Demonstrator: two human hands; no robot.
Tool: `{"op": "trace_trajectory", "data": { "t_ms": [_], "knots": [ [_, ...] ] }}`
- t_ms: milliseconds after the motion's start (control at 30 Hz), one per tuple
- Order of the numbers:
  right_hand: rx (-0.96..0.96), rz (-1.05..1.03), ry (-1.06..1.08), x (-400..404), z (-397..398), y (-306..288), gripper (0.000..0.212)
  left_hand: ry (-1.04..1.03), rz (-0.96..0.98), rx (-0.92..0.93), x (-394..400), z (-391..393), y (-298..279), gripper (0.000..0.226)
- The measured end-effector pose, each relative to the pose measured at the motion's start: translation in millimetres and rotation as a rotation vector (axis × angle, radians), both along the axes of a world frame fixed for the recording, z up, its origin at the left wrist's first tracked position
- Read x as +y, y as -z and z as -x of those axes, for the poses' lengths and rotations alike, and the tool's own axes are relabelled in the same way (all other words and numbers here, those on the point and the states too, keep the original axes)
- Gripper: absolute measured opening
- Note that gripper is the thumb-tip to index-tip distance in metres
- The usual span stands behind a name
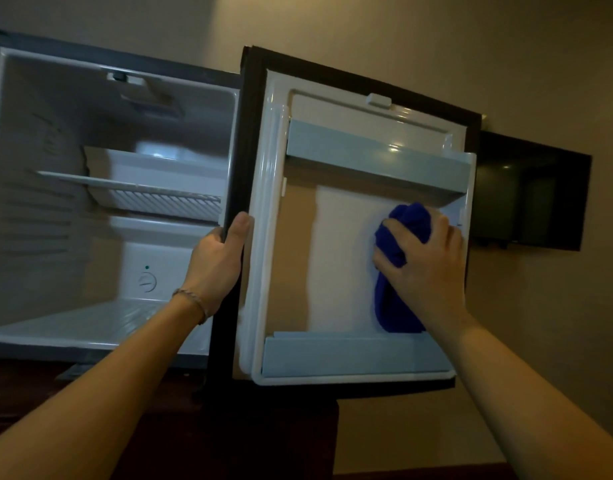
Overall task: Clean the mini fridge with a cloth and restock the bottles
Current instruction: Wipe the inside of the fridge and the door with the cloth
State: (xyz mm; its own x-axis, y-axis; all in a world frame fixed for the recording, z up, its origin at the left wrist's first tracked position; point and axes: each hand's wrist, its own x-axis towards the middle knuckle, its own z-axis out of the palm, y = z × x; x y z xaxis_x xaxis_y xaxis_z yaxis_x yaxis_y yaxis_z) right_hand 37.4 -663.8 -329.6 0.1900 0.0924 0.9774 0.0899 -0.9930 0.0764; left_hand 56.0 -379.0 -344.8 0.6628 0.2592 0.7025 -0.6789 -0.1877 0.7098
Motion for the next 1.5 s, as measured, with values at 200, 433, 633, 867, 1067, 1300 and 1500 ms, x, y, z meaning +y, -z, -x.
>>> {"op": "trace_trajectory", "data": {
  "t_ms": [200,433,633,867,1067,1300,1500],
  "knots": [
    [0.001,-0.163,-0.097,13.2,-2.3,21.2,0.052,-0.014,-0.001,0.014,1.0,-3.1,1.3,0.054],
    [0.064,-0.228,-0.227,56.1,-2.6,54.9,0.047,-0.011,0.027,0.034,1.6,-7.0,2.0,0.068],
    [0.1,-0.039,-0.404,105.1,14.3,58.9,0.048,-0.03,0.017,0.043,1.5,-7.2,1.6,0.063],
    [0.154,0.104,-0.37,105.3,26.4,61.7,0.044,-0.059,-0.012,0.039,1.2,-1.9,1.4,0.059],
    [0.232,0.073,-0.25,52.0,29.0,59.8,0.043,-0.025,-0.004,0.043,2.8,-4.6,1.0,0.063],
    [0.242,-0.148,-0.318,25.5,29.6,58.2,0.048,-0.031,0.001,0.021,2.9,-5.3,1.1,0.057],
    [0.189,-0.079,-0.492,59.6,39.8,36.1,0.044,-0.034,-0.042,0.032,3.7,-8.3,1.3,0.057]
  ]
}}
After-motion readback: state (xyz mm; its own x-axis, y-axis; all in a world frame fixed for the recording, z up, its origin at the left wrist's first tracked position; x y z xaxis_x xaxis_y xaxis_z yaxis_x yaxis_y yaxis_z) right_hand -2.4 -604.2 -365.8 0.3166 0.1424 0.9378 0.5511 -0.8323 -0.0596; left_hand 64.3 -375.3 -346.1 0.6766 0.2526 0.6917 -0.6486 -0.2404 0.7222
